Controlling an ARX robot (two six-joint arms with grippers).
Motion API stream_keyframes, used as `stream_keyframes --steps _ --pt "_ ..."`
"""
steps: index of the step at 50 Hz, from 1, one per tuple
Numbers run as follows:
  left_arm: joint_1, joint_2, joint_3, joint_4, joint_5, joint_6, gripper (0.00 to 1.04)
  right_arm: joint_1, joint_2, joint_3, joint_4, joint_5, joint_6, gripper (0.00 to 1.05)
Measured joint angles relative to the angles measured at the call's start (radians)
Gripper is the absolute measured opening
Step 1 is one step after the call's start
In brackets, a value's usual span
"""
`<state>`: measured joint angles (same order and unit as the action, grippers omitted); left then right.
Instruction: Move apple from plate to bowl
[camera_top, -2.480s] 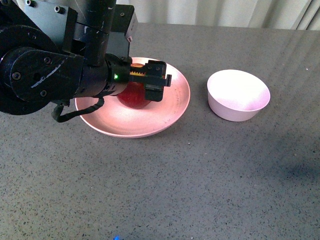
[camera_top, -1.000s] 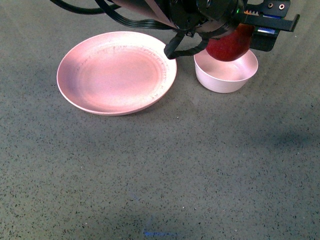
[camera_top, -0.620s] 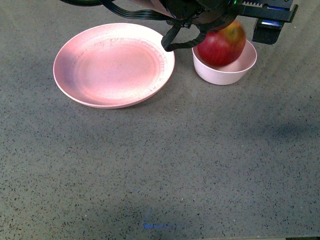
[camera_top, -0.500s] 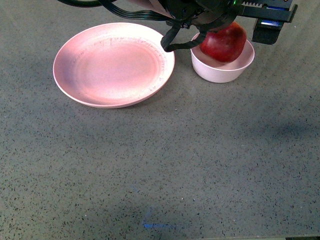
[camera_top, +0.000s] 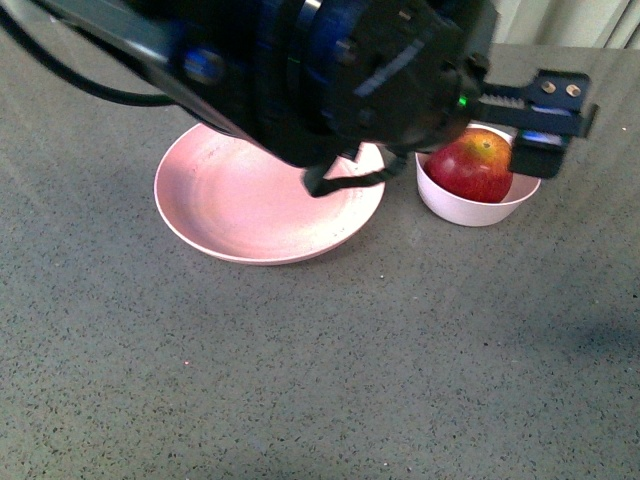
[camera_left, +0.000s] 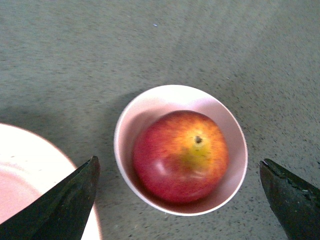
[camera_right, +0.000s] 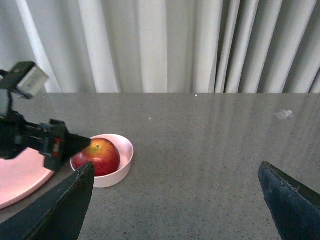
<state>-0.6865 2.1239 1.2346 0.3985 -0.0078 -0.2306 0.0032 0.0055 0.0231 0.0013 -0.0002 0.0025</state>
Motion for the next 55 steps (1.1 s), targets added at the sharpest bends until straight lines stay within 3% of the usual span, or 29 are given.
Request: stream_keyframes --steps 3,21,23,25,28,31,44,46,55 --pt "0.022 -0.027 -0.022 0.003 -0.002 -0.007 0.96 0.000 0.000 0.000 0.000 0.000 0.000 0.96" --pt "0.340 -0.274 -0.282 0.043 -0.021 -0.062 0.94 0.000 0.000 0.000 0.000 0.000 0.000 0.96" --pt "0.364 -0.287 -0.380 0.275 -0.159 0.014 0.86 0.000 0.000 0.000 0.000 -0.001 0.000 0.96" --pt "0.390 -0.309 -0.476 0.449 -0.213 0.075 0.78 0.000 0.000 0.000 0.000 -0.001 0.000 0.96" --pt "0.450 -0.398 -0.662 0.680 -0.208 0.144 0.65 0.000 0.000 0.000 0.000 0.000 0.000 0.96" --pt "0.492 -0.516 -0.793 0.767 -0.188 0.179 0.54 0.000 0.000 0.000 0.000 0.000 0.000 0.96" --pt "0.559 -0.766 -1.027 0.735 -0.118 0.213 0.05 0.000 0.000 0.000 0.000 0.000 0.000 0.96" --pt "0.564 -0.790 -1.040 0.726 -0.113 0.212 0.01 0.000 0.000 0.000 0.000 0.000 0.000 0.96" --pt "0.595 -0.942 -1.113 0.648 -0.080 0.219 0.02 0.000 0.000 0.000 0.000 0.000 0.000 0.96"
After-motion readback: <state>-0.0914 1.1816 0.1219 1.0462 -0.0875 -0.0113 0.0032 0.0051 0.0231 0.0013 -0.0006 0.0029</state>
